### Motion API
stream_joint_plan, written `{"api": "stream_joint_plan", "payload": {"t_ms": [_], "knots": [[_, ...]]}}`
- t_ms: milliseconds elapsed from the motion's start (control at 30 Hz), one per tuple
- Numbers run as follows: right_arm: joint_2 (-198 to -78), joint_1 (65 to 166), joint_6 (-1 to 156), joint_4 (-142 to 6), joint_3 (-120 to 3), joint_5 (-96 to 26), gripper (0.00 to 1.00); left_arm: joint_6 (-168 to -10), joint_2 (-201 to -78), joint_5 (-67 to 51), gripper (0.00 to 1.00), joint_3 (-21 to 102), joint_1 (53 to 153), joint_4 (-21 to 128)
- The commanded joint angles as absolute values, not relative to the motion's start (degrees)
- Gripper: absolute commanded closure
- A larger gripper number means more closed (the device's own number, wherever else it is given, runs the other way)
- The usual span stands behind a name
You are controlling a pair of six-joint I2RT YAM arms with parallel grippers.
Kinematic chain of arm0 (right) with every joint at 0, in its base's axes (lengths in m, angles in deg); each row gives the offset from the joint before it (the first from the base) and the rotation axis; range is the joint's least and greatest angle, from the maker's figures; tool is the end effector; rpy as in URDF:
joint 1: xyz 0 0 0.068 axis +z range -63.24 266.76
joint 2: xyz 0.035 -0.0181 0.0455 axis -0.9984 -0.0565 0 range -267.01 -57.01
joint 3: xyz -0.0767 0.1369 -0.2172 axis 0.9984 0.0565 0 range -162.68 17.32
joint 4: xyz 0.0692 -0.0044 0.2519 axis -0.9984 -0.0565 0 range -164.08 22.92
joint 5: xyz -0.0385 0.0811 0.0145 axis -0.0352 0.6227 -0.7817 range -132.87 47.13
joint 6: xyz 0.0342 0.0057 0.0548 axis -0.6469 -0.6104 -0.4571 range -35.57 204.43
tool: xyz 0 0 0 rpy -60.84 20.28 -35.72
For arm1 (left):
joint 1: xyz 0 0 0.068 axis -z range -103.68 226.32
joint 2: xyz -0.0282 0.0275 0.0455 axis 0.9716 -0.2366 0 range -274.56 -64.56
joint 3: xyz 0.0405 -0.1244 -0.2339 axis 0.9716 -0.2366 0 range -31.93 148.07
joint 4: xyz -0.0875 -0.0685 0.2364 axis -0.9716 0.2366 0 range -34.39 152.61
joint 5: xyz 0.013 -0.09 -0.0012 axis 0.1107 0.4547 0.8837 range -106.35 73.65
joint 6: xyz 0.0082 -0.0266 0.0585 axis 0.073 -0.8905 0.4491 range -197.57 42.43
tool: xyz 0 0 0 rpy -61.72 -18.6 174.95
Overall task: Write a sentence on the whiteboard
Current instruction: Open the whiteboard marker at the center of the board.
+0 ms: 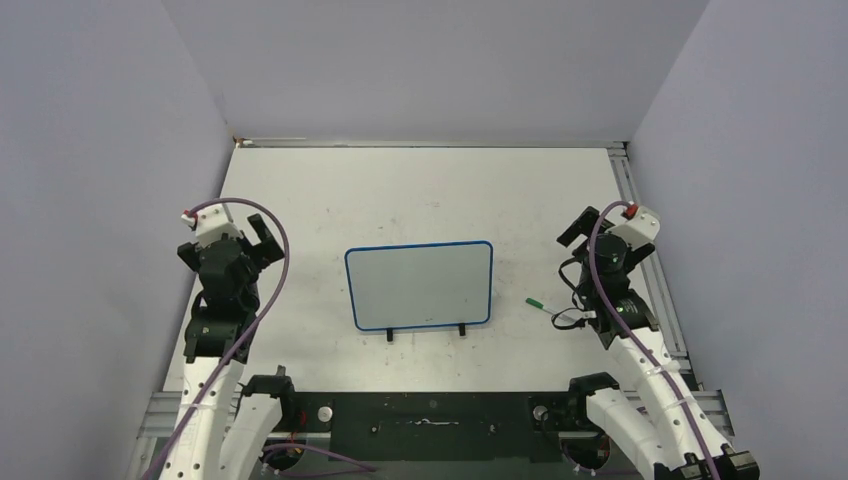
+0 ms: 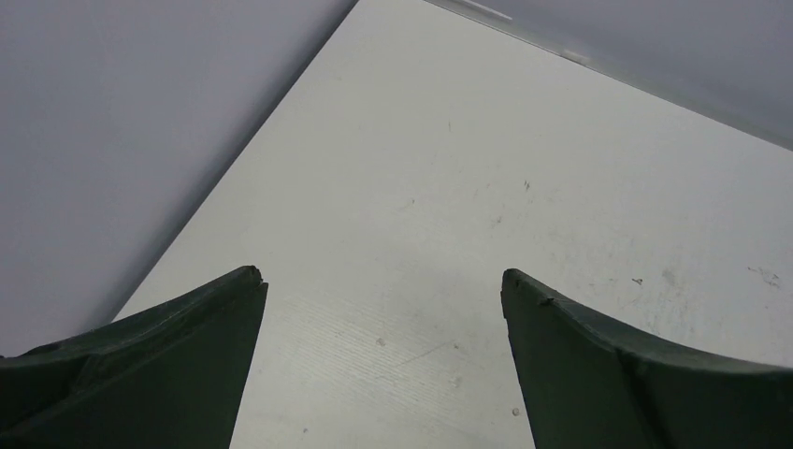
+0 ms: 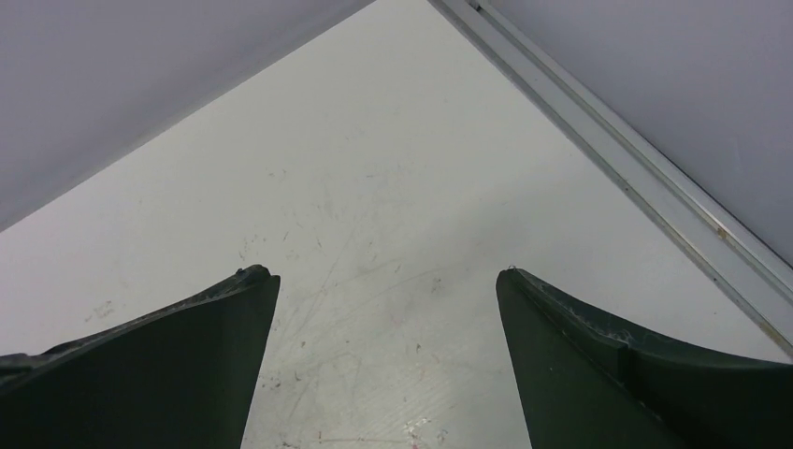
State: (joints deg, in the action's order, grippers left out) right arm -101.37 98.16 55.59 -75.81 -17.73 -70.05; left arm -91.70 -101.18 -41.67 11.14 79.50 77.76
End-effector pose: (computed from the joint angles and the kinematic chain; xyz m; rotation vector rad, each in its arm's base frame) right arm 0.2001 0.0168 0.2774 0.5925 1.7526 0.0417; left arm 0.1648 0.0125 0.3227 -0.4756 1.7591 0.1940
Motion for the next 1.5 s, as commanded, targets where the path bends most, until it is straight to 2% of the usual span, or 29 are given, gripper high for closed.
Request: {"api": "stream_joint_plan", "payload": {"t_ms": [0,100,233,367,500,667,833,1100,1333,1467], "knots": [[-100.2,98.4,51.8,-81.4,-21.9,-76.3,0.1,-93.8,-102.5,-41.9,0.04,14.1,79.0,78.1],[-99.4,98.5,49.4,-84.3,-22.0,-77.5,0.1,-93.9,-102.2,-42.1,0.04,13.8,79.0,77.7],[-100.1,98.5,47.9,-87.4,-22.7,-71.0,0.1,-92.0,-101.4,-38.5,0.04,12.8,79.2,76.9],[-103.5,98.5,39.5,-99.6,-26.7,-66.9,0.1,-90.1,-102.0,-28.7,0.04,16.0,79.3,74.9],[-105.7,98.4,32.3,-111.5,-31.1,-67.8,0.1,-91.4,-106.9,-22.2,0.04,22.7,79.6,73.3],[-105.0,98.1,25.8,-115.6,-29.7,-66.0,0.05,-88.4,-108.3,-22.8,0.04,18.2,81.6,69.0],[-108.9,95.7,17.8,-119.1,-27.8,-61.2,0.01,-85.8,-107.0,-27.8,0.04,15.2,83.7,72.4],[-118.4,89.9,13.2,-120.1,-24.6,-52.9,0.18,-84.6,-107.3,-27.7,0.04,14.4,87.8,72.6],[-127.6,85.1,12.4,-120.4,-24.2,-49.1,0.38,-83.7,-107.3,-30.5,0.04,14.2,89.7,73.0],[-130.6,83.8,11.3,-119.5,-23.6,-49.6,0.4,-83.2,-106.9,-31.6,0.04,14.2,90.2,73.0]]}}
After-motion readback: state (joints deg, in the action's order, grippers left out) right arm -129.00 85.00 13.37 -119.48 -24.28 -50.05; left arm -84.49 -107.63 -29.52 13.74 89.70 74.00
